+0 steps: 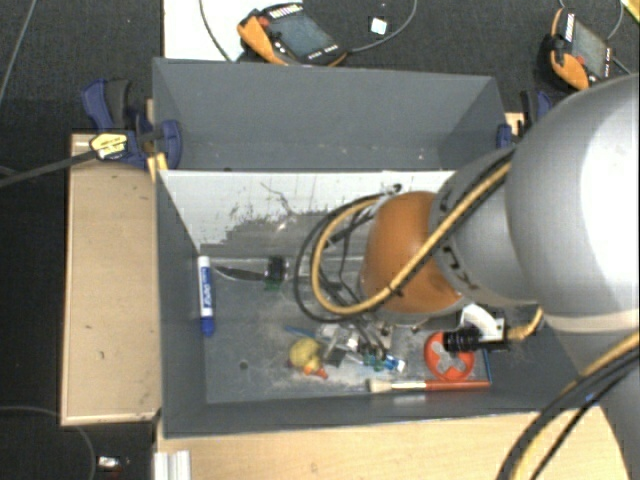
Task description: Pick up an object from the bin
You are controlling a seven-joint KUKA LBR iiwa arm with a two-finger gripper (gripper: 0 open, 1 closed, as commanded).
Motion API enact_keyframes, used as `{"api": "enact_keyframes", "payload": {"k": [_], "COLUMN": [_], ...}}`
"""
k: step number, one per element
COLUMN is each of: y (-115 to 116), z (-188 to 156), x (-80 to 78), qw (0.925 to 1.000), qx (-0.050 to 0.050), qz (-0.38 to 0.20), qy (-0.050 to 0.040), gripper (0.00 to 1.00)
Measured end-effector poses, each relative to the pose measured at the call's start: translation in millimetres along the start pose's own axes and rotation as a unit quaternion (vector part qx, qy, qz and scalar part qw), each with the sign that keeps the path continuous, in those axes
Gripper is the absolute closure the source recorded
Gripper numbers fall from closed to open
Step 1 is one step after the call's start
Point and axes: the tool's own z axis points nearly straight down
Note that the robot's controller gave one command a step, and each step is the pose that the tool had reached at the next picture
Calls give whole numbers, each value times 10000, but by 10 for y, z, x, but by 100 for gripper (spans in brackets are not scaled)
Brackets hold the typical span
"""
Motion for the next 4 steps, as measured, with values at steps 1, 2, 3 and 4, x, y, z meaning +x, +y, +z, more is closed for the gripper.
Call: {"api": "enact_keyframes", "payload": {"k": [1,2,3,4], "y": [-2,-2,-1,-3], "z": [-1,-70,-144,-403], "x": [-1,-2,-5,-4], "qw": [10000,10000,10000,10000], "qx": [1,-3,-9,-6], "qz": [-2,-8,-15,-26], "qy": [-1,-7,-16,-9], "gripper": [100,100,100,100]}}
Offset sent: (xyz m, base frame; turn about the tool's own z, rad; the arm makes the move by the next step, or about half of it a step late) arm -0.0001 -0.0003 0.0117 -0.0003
